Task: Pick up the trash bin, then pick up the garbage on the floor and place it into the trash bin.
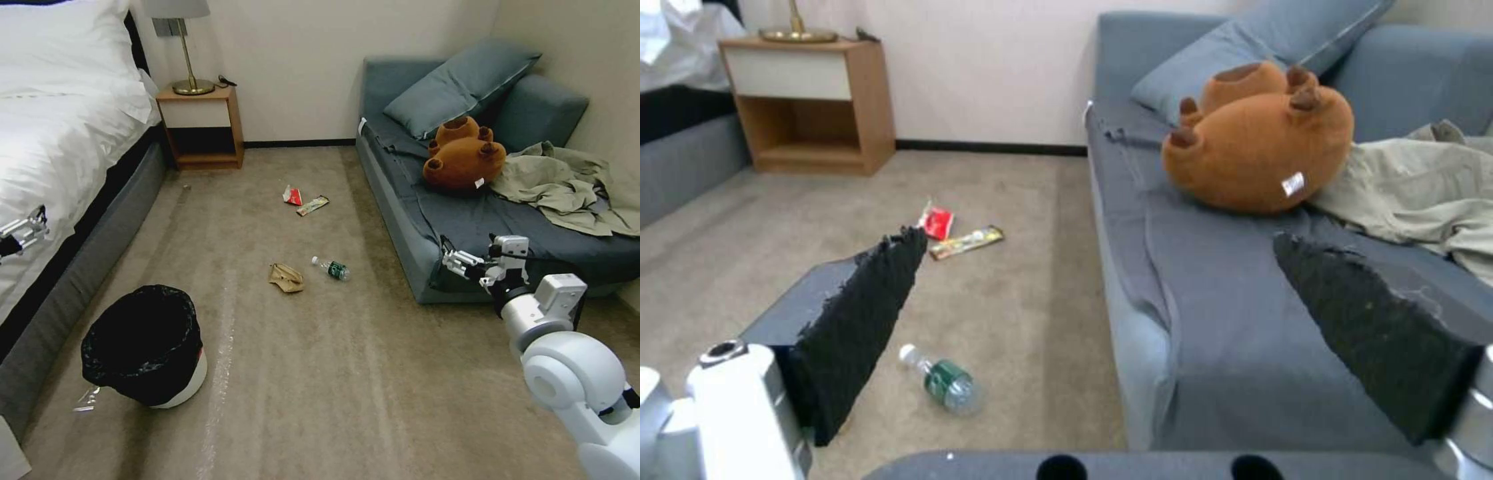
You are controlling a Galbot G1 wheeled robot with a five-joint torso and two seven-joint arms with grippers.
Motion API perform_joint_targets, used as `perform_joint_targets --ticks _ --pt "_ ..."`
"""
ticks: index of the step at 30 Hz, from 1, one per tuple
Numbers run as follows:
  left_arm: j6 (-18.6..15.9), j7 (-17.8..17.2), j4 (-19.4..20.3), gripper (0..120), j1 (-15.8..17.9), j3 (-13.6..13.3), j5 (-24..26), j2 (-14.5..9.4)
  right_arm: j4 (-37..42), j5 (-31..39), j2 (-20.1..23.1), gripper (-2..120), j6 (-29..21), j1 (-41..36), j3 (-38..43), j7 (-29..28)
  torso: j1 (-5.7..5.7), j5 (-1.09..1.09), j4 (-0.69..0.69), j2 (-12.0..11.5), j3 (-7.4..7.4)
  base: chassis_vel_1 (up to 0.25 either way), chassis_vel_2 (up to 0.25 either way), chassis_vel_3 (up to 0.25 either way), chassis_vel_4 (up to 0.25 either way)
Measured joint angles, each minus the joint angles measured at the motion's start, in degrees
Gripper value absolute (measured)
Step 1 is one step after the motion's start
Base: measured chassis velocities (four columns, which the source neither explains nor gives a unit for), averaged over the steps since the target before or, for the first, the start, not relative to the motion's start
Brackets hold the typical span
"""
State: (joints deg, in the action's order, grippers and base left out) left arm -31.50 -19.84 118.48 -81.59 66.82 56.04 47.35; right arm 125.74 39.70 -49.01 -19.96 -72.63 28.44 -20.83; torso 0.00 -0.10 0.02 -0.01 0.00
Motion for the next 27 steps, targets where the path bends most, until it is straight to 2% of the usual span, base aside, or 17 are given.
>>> perform_joint_targets --ticks 1,2,6,8,11,16,20,27 --pt "0.0 0.0 0.0 100 0.0 0.0 0.0 0.0 0.0 0.0 0.0 100 0.0 0.0 0.0 0.0 0.0 0.0 0.0 0.0 0.0 0.0 0.0 0.0 0.0" --pt "-0.3 -0.3 -1.1 100 0.0 -0.1 0.1 -0.6 -0.5 -0.8 -0.2 100 0.3 0.0 -0.4 0.3 0.0 0.13 -0.01 0.0 0.0 0.0 0.0 0.0 0.0" --pt "-1.0 -0.6 -2.1 100 0.0 -0.1 0.8 -1.6 -1.1 -1.9 -0.6 100 0.8 -0.1 -0.8 0.5 0.0 0.08 -0.01 0.0 0.0 0.0 0.0 0.0 0.0" --pt "-1.7 -0.8 -2.1 100 0.0 0.2 1.7 -3.2 -1.7 -3.3 -1.4 100 1.4 -0.3 -1.6 0.7 0.0 0.13 -0.02 0.0 0.0 0.0 0.0 0.0 0.0" --pt "-2.1 -1.0 -1.6 100 0.2 0.3 2.0 -3.6 -1.8 -3.9 -1.9 100 1.6 -0.4 -1.9 0.7 0.0 0.1 -0.02 0.0 0.0 0.0 0.0 0.0 0.0" --pt "-2.9 -1.1 -0.7 99 -0.1 -0.3 1.9 -3.4 -1.9 -4.2 -2.1 100 1.8 -0.7 -1.9 0.7 0.0 0.11 -0.02 0.0 0.0 0.0 0.0 0.0 0.0" --pt "-4.0 -1.8 -1.4 99 -0.5 -0.9 1.9 -3.2 -2.0 -4.3 -2.0 100 2.1 -0.9 -1.4 0.7 0.0 0.1 -0.02 0.0 0.0 0.0 0.0 0.0 0.0" --pt "-8.2 -3.6 -6.5 98 0.1 -3.9 2.7 -3.6 -2.6 -5.9 -2.9 100 2.8 -1.7 -1.7 0.8 0.0 0.1 -0.02 0.0 0.0 0.0 0.0 0.0 0.0"
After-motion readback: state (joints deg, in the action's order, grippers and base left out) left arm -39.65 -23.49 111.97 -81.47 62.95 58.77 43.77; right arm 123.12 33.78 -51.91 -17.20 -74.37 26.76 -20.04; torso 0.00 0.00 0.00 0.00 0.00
